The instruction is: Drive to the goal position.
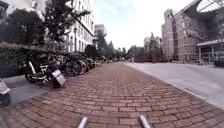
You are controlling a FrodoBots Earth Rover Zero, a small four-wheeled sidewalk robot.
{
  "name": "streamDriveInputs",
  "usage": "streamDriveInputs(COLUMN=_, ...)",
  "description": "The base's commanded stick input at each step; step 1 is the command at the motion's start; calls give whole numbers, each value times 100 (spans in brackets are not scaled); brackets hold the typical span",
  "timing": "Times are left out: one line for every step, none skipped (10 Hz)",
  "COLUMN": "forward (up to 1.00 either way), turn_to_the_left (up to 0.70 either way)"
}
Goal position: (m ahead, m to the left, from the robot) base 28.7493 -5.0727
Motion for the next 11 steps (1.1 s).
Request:
streamDriveInputs(forward=70, turn_to_the_left=0)
streamDriveInputs(forward=70, turn_to_the_left=0)
streamDriveInputs(forward=70, turn_to_the_left=0)
streamDriveInputs(forward=70, turn_to_the_left=0)
streamDriveInputs(forward=70, turn_to_the_left=0)
streamDriveInputs(forward=70, turn_to_the_left=0)
streamDriveInputs(forward=70, turn_to_the_left=0)
streamDriveInputs(forward=70, turn_to_the_left=0)
streamDriveInputs(forward=70, turn_to_the_left=0)
streamDriveInputs(forward=70, turn_to_the_left=0)
streamDriveInputs(forward=70, turn_to_the_left=0)
